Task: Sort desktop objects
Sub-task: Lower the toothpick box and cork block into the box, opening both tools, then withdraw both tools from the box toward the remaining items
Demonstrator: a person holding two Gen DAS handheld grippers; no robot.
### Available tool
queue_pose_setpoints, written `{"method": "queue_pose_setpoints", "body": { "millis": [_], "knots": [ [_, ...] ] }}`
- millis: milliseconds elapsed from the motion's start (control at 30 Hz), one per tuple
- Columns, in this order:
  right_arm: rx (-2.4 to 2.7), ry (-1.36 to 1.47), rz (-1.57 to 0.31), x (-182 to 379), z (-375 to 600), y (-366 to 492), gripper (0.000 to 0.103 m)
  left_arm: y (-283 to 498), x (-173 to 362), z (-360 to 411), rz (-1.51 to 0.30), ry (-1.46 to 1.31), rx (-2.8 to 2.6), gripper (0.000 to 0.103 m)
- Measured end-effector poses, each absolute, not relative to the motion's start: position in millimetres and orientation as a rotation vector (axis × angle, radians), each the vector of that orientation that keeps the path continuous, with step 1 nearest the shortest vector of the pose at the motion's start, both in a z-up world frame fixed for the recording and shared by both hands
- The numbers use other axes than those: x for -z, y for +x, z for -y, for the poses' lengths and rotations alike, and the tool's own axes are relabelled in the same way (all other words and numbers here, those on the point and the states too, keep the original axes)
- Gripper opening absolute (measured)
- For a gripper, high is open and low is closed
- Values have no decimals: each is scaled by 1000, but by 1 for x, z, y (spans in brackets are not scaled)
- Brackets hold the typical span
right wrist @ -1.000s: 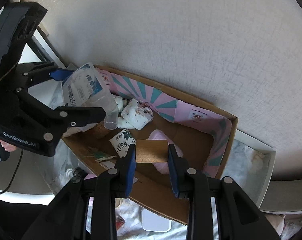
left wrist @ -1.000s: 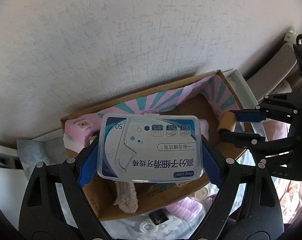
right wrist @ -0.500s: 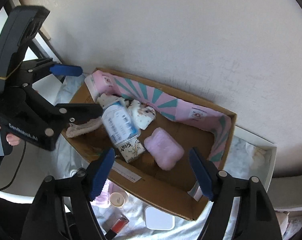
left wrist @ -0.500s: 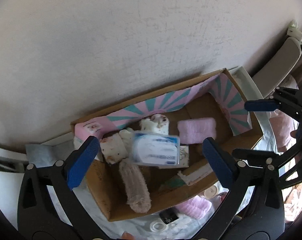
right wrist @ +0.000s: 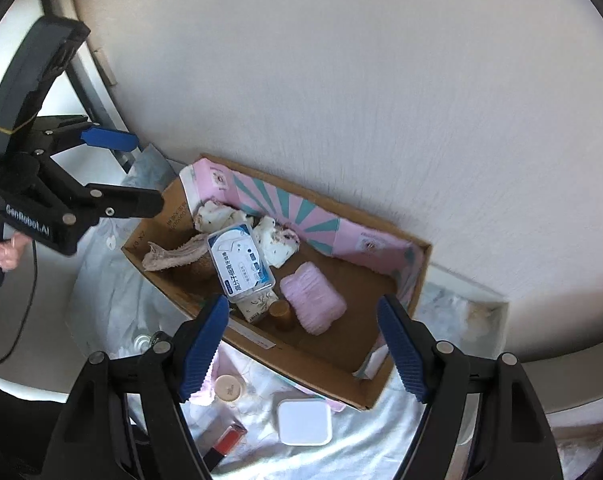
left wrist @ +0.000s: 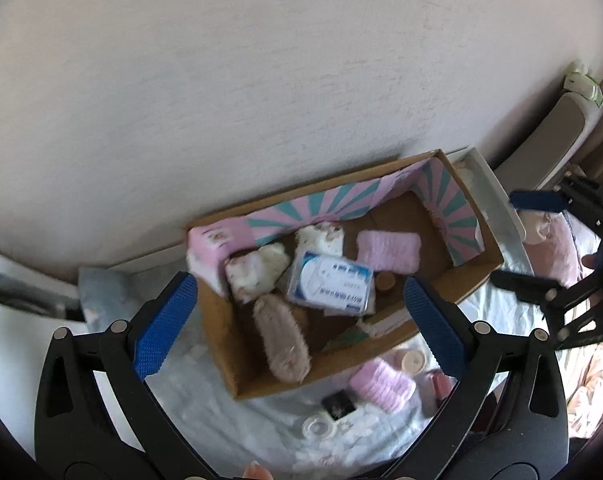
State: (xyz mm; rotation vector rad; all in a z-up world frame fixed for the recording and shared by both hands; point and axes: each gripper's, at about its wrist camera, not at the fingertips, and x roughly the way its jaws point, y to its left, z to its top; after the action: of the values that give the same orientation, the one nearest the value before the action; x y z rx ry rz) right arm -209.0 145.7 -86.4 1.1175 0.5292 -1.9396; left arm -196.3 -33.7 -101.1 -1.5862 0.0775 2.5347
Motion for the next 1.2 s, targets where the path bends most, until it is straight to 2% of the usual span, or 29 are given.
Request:
{"method": "queue_pose_setpoints", "body": {
  "millis": [267, 600, 900, 1200],
  "knots": [
    [1946, 1046, -570, 65, -154, -187, 73, -153, 63, 63, -62, -1492, -2678, 103],
    [2045, 983, -499, 51, -194, -157, 73, -64, 25, 104, -3, -1265, -2866, 103],
    [2051, 958, -556, 87, -221, -124, 73, -15, 85, 111, 85, -1354, -2840, 103],
    [2018, 1009, -561, 148, -227, -106, 73, 3, 166, 75, 56, -1387, -2751, 102]
  ]
}}
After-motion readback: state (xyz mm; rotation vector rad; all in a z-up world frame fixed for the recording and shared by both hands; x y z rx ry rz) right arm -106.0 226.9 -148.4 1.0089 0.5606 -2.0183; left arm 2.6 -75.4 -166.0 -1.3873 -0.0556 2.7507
